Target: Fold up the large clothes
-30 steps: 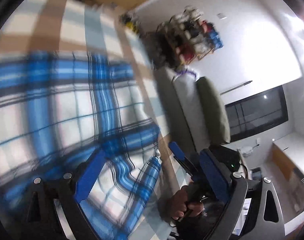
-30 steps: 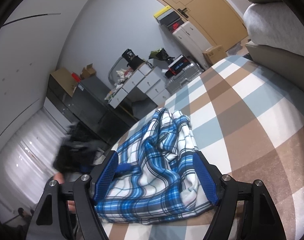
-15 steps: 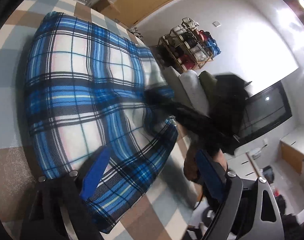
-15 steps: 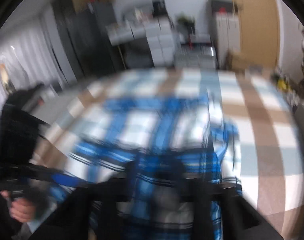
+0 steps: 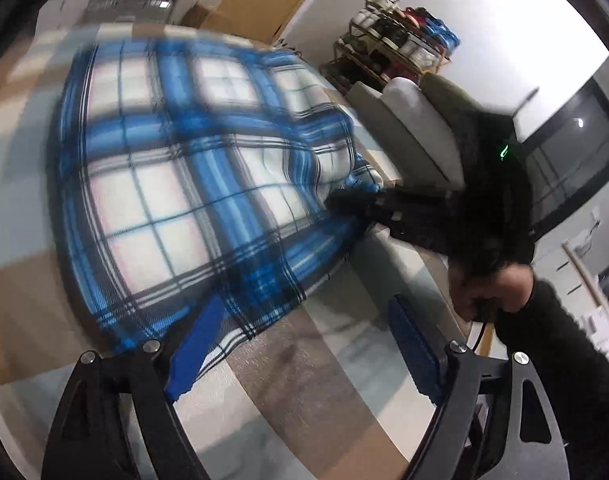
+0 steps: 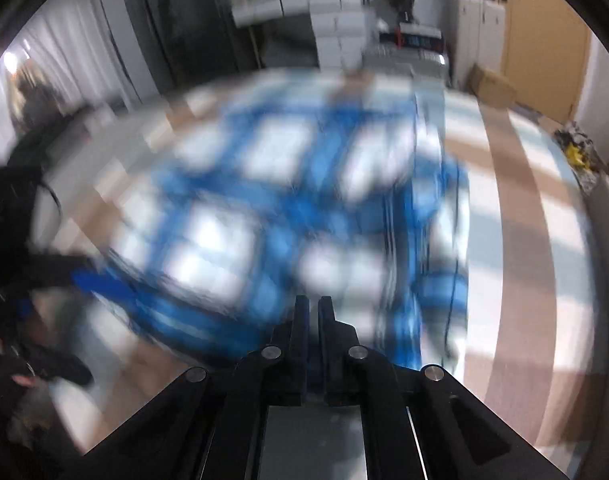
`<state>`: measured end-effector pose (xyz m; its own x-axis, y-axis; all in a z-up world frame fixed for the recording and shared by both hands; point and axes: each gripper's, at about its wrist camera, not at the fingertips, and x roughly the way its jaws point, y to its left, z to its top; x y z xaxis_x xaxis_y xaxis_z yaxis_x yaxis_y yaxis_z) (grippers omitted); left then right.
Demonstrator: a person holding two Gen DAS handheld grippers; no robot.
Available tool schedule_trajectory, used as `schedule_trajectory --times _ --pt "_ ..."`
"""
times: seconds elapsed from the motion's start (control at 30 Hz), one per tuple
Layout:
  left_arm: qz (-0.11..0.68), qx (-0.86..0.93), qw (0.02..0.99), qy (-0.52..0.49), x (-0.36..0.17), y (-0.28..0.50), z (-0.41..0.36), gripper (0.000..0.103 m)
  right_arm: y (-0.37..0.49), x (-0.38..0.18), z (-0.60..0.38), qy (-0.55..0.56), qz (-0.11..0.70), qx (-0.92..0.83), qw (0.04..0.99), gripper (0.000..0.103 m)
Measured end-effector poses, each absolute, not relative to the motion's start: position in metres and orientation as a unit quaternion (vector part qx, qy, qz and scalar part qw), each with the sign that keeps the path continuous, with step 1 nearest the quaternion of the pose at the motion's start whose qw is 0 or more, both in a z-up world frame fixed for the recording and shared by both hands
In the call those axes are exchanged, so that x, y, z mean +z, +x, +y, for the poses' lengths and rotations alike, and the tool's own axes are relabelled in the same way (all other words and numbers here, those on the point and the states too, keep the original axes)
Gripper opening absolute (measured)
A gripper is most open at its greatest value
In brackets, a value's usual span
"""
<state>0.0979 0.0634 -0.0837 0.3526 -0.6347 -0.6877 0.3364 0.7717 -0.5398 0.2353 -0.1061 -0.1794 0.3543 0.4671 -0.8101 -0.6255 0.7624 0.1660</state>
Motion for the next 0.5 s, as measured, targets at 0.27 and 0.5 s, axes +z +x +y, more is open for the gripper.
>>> schedule_trajectory --times 0.27,0.5 --pt "0.444 -0.275 0.837 -0.166 -0.038 0.081 0.109 0.08 0.258 -0.152 -0.137 0.004 0.437 0.338 0.833 0.021" --pt "0.486 -0.191 0.827 -0.208 -0.06 0.129 0.15 0.081 0.316 -0.168 -0.129 0.03 0.462 0.315 0.828 0.079"
